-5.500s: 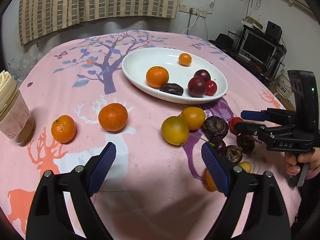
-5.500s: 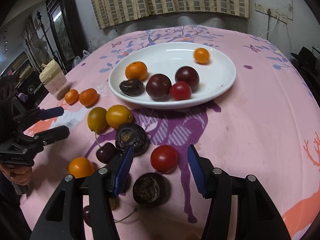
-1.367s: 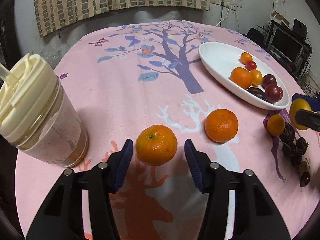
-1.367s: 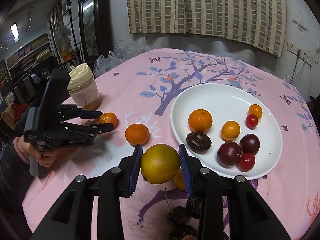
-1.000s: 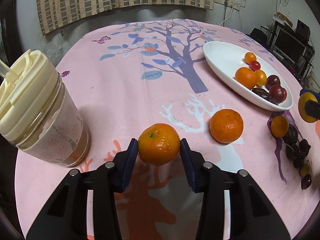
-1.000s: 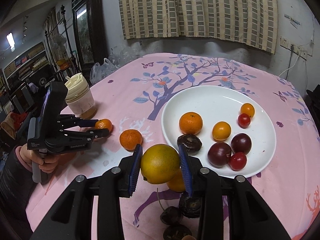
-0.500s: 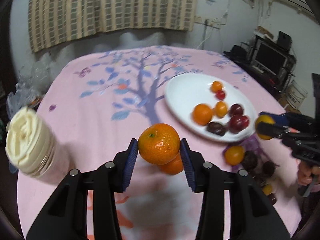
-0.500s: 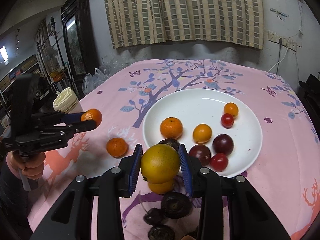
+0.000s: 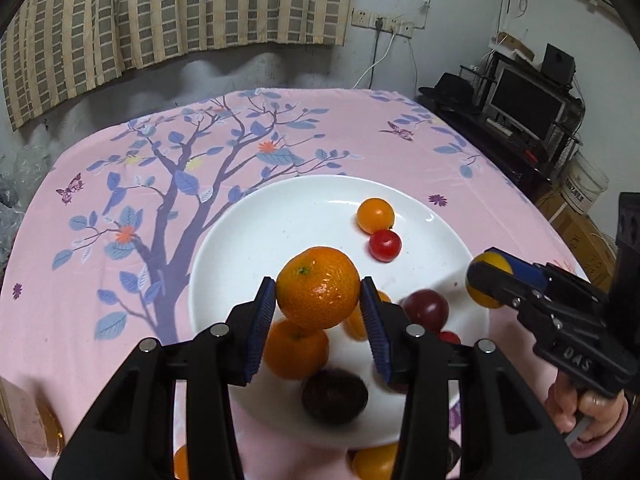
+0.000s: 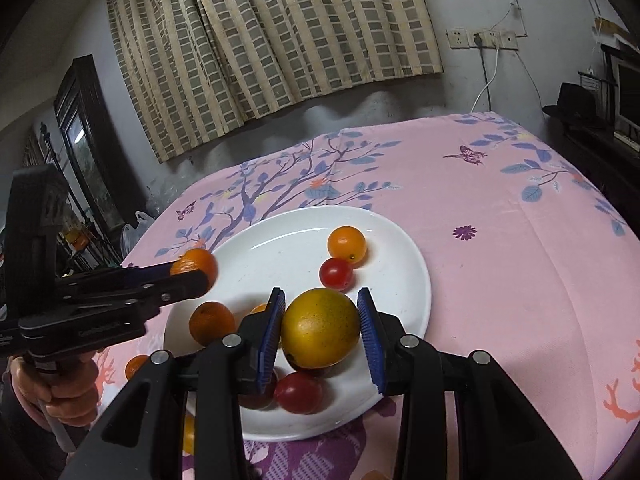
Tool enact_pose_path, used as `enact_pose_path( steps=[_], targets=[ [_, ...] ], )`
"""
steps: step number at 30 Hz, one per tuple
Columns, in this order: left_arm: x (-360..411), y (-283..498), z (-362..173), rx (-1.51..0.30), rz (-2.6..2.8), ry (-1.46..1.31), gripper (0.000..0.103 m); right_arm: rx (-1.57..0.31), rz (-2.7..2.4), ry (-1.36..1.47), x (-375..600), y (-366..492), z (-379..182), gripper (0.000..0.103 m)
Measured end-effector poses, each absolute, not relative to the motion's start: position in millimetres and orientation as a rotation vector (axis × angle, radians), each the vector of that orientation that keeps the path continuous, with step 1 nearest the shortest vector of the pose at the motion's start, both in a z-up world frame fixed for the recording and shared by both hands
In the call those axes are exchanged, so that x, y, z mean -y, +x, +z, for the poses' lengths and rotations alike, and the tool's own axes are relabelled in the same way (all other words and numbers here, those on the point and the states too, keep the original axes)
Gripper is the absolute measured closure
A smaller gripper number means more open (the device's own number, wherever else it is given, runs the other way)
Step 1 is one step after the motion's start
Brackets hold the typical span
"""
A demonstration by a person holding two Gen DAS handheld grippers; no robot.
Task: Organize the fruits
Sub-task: 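Release the yellow tomato and mandarin onto the white plate, then grasp a mandarin with the left gripper while the right grasps a dried fruit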
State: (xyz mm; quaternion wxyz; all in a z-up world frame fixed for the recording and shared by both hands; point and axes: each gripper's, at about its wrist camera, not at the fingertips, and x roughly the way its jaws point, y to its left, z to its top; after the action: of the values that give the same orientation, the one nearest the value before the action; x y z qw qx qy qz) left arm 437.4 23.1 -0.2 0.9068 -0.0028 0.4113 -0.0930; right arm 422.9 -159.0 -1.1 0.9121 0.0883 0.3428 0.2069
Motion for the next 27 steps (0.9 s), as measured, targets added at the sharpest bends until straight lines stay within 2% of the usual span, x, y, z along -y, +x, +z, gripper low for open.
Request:
enact_pose_path(
  steps=[3, 4, 6, 9, 12, 14, 18, 24, 25, 27],
  targets=[
    [-16.2, 447.9, -5.3, -0.865, -0.156, 0.003, 0.058, -0.718, 0.438, 0.180, 156.1, 428.1, -6.8, 0.064],
    [-16.0, 448.6, -5.6, -0.864, -0.144, 0.002, 0.054, -0.716, 0.438, 0.178, 156.0, 428.1, -7.3, 0.062],
    [-19.3, 442.4, -0.7, -0.838, -0.110, -0.003, 0.023, -0.707, 0.440, 0.178, 157.3, 425.5, -2.3, 0.054],
    [-30.6, 417.8, 17.0, -0.769, -0.091, 0.000, 0.019, -0.674, 0.444, 0.182, 162.4, 414.3, 12.5, 0.046],
    [-51.7, 390.5, 31.0, -0.736, -0.064, -0.013, 0.006, -0.653, 0.436, 0.179, 164.7, 399.2, 25.9, 0.039],
    [-68.2, 366.1, 35.2, -0.725, -0.022, -0.014, 0.005, -0.662, 0.442, 0.161, 162.5, 388.0, 32.2, 0.033],
    [-104.1, 320.0, 28.3, -0.712, 0.057, -0.081, 0.005, -0.671, 0.470, 0.090, 151.5, 363.3, 36.1, 0.029],
    [-134.6, 280.0, -10.5, -0.747, 0.083, -0.200, 0.005, -0.794, 0.511, -0.011, 145.6, 323.7, -1.0, 0.029],
    [-136.0, 277.3, -15.7, -0.753, 0.076, -0.206, 0.005, -0.839, 0.529, -0.016, 146.8, 316.5, -11.4, 0.031],
    [-134.5, 276.3, -24.6, -0.787, 0.090, -0.187, 0.005, -0.900, 0.552, 0.004, 150.5, 306.5, -24.7, 0.044]
  ],
)
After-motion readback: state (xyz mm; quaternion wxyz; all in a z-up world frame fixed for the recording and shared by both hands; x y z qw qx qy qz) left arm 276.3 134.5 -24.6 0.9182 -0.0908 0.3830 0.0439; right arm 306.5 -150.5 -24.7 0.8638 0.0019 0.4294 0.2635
